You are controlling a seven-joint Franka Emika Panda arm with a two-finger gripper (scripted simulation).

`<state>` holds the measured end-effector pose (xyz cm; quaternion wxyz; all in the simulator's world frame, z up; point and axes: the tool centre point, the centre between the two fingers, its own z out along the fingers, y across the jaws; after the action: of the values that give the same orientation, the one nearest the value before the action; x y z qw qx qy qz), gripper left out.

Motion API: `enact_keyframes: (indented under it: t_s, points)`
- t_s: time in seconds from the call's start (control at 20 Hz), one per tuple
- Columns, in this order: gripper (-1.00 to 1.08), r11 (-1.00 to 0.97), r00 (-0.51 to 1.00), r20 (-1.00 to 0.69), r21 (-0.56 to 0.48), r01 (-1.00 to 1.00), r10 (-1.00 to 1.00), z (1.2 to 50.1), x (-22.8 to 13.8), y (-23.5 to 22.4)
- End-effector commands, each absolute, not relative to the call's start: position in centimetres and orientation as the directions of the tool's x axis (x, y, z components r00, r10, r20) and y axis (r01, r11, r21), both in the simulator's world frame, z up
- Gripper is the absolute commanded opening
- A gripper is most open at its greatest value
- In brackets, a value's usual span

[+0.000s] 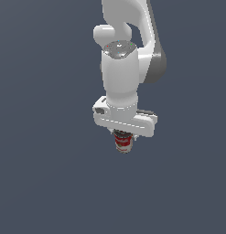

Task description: Pick up the object and move it to a goal position.

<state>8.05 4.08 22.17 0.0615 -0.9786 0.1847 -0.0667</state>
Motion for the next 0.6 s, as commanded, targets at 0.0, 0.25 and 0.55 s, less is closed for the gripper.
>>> enact_keyframes:
  t_s: [0.0,0.25,0.55]
  points:
    - [-1.0,-0.938,0.936,0.13,-0.163,-0.306,-0.328,24.4,8.6,3.6]
    - [-1.0,-0.958,0.955,0.167,-0.194,-0.213,-0.247,28.4,9.4,2.5]
    - [-1.0,-0.969,0.966,0.215,-0.227,-0.097,-0.147,33.2,10.3,1.3]
